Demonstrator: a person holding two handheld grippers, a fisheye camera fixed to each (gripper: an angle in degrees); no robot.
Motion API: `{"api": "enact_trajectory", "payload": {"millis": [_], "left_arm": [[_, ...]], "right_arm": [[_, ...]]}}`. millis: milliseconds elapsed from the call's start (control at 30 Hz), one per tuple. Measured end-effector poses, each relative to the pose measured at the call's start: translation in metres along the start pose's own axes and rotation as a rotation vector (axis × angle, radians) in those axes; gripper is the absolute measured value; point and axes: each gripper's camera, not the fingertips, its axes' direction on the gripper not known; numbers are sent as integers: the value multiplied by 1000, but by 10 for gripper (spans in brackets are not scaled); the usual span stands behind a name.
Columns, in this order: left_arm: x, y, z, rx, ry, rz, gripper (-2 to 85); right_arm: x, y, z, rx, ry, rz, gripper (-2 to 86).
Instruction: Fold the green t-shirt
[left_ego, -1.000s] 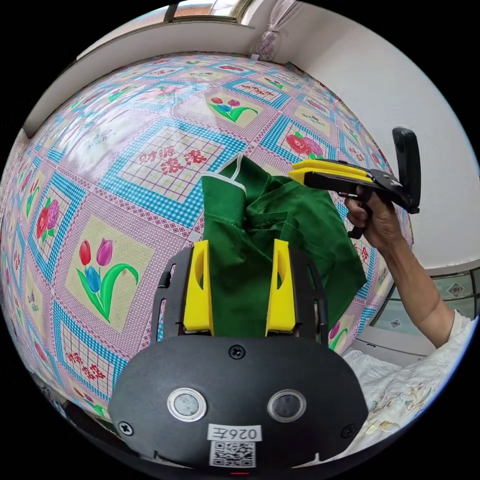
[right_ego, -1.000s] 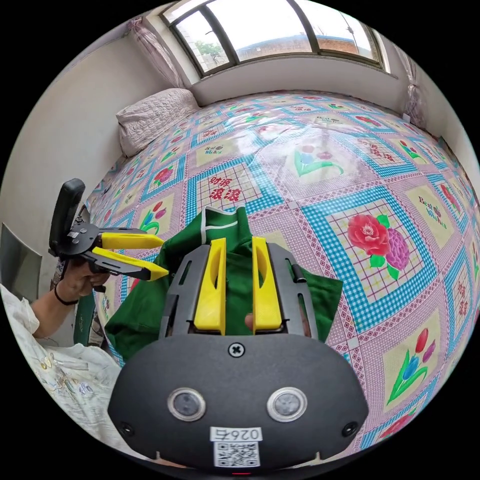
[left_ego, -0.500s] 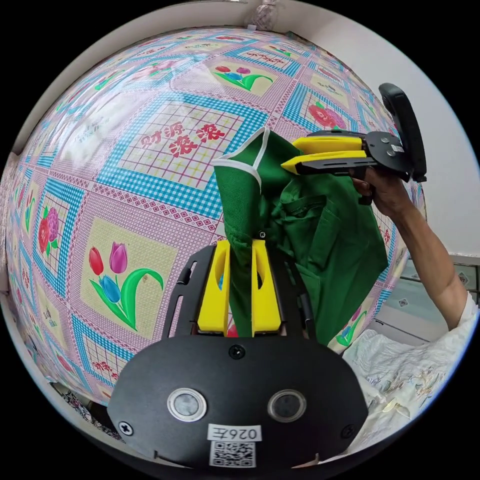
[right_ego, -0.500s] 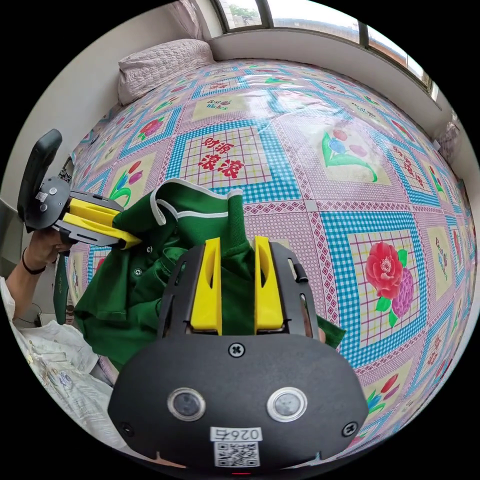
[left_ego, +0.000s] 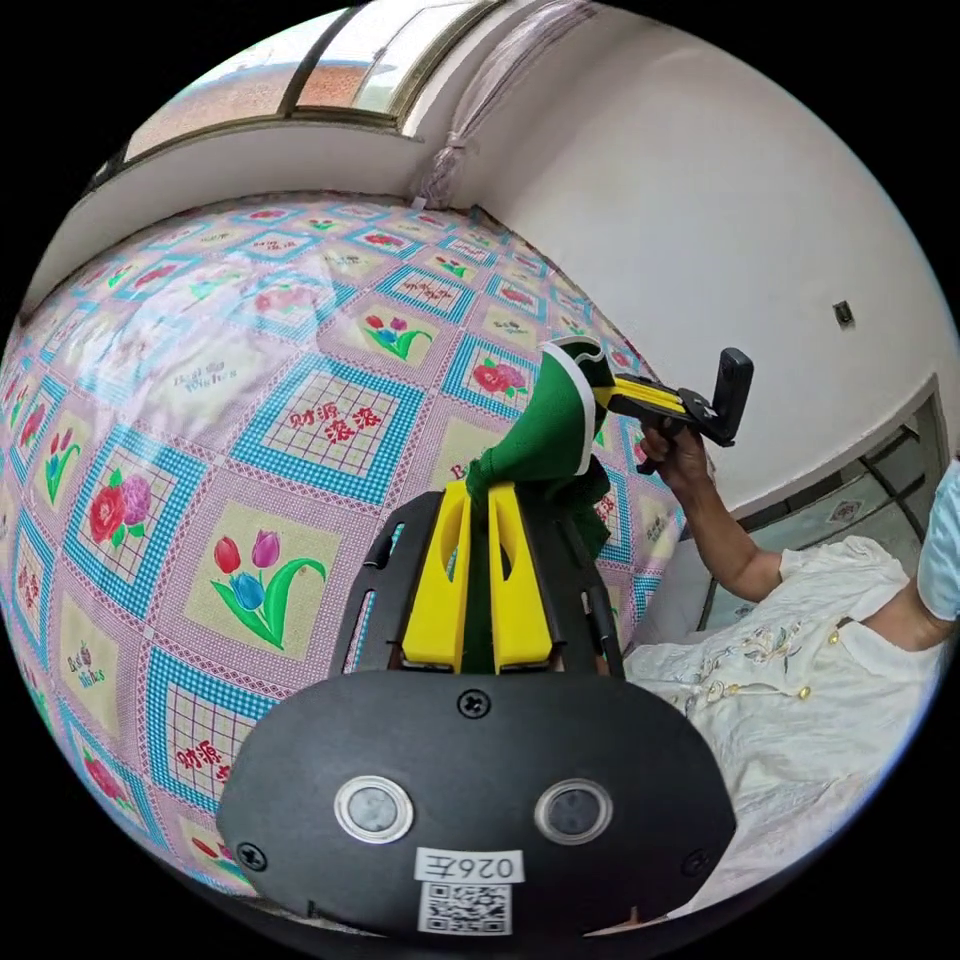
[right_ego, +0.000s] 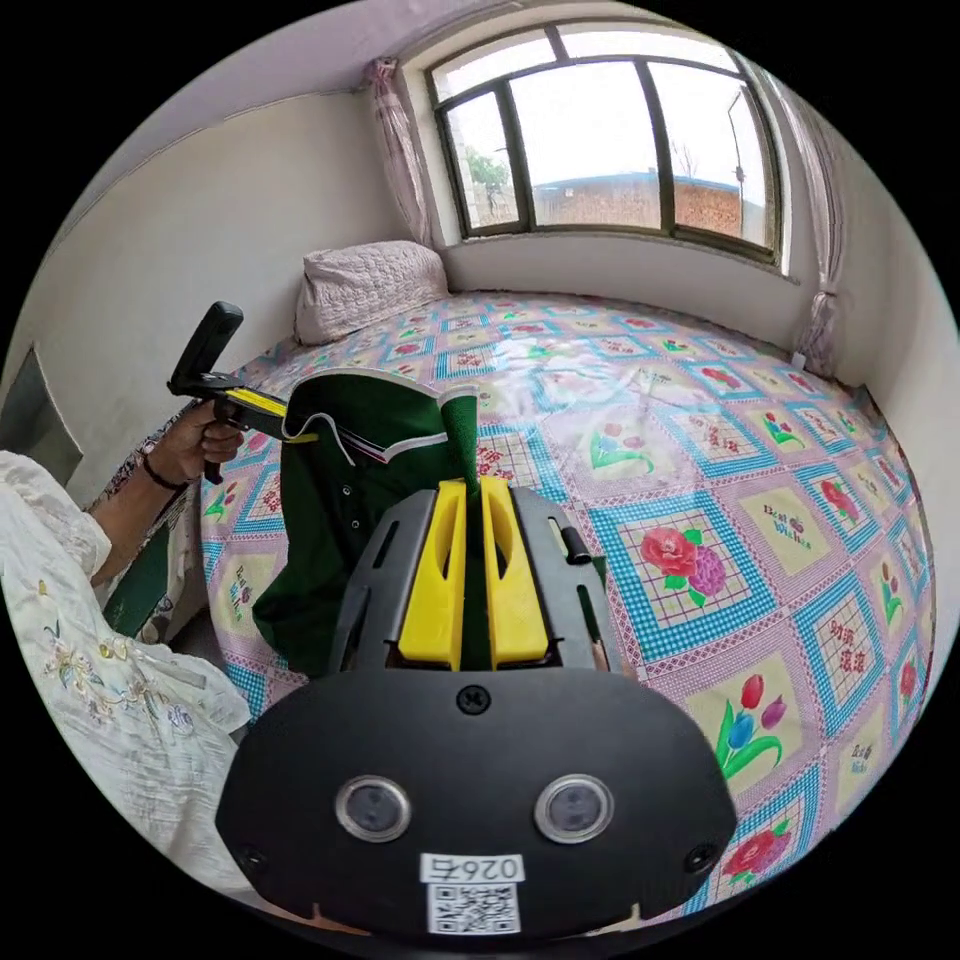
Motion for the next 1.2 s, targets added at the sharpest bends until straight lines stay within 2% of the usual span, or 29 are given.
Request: {"api": "enact_trajectory", "payload": {"millis": [167, 333, 433, 633, 767, 967, 1067, 1200], "left_arm": [[136, -5, -120, 178, -198, 297, 6], [301, 19, -238, 361, -548, 586, 6], [370, 37, -277, 410, -660, 657, 6], [455, 58, -321, 454, -752, 714, 6], [466, 52, -327, 437, -709, 703, 6], [418, 3, -277, 315, -572, 644, 7], [358, -40, -218, 201, -484, 558, 8], [251, -105, -108, 52, -345, 423, 11]], "right_arm": [[-105, -14, -148, 274, 260, -199, -12], [-214, -19, -306, 590, 478, -353, -13], [-266, -12, -366, 699, 597, -403, -13], [-338, 3, -430, 755, 808, -490, -14], [-355, 11, -451, 762, 817, -501, -14], [-314, -3, -415, 599, 762, -452, -13], [-268, -21, -359, 446, 720, -413, -13], [-183, -48, -244, 210, 722, -359, -12]]}}
